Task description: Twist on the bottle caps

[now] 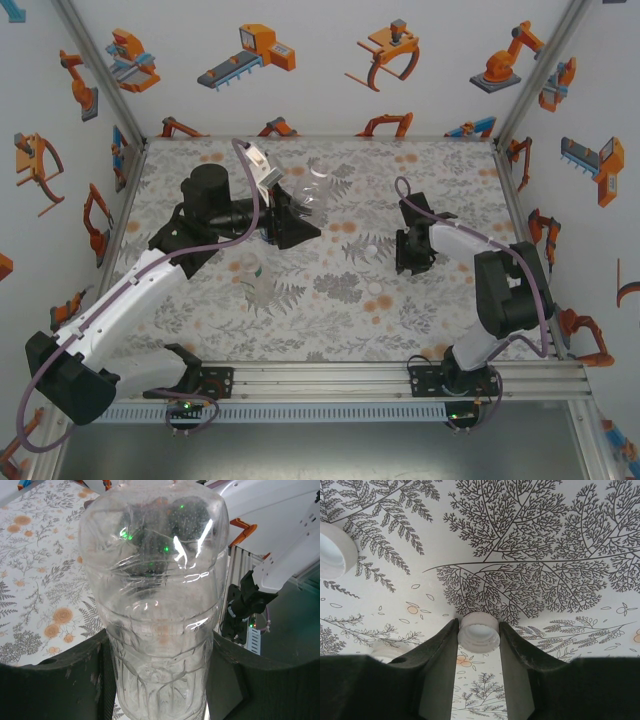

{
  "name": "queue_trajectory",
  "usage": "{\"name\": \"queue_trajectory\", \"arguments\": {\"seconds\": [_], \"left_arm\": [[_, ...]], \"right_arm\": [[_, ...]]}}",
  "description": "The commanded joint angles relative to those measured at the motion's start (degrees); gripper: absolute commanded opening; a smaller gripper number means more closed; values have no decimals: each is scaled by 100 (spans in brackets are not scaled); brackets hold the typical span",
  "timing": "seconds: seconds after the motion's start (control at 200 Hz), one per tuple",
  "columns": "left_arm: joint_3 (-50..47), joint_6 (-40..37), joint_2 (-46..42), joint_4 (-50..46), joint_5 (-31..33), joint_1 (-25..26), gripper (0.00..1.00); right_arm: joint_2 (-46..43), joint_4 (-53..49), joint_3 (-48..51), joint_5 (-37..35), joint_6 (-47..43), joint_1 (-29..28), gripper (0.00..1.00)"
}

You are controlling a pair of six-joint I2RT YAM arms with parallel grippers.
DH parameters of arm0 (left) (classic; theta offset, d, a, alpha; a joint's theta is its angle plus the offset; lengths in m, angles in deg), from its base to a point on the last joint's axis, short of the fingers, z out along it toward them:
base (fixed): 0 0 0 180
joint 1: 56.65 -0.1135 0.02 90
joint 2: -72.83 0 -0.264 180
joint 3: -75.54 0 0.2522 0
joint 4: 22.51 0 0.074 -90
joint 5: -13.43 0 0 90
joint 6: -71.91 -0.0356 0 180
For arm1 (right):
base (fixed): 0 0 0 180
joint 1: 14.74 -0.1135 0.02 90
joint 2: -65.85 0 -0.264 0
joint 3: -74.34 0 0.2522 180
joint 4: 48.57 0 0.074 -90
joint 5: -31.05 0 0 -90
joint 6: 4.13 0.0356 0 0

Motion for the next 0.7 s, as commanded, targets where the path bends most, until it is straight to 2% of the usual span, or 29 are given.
{"name": "queue_trajectory", "arguments": {"seconds": [0.0, 0.095, 0.185, 0.406, 0.696], "left_arm": [[-18, 89, -49, 65, 72, 33, 1], [-66, 81, -147, 47, 316, 34, 3], [-178, 113, -331, 29, 839, 30, 3], [-417, 45, -797, 9, 1368, 3, 3], [-651, 36, -1294, -59, 1581, -12, 4]], "right_arm": [[-40, -81, -195, -45, -42, 11, 37], [-136, -173, -292, 25, 23, -111, 36], [-182, -302, -493, 81, 123, -372, 36], [-23, -488, -1071, 19, 491, -1427, 36], [705, -614, -1757, -178, 768, -2653, 36]]}}
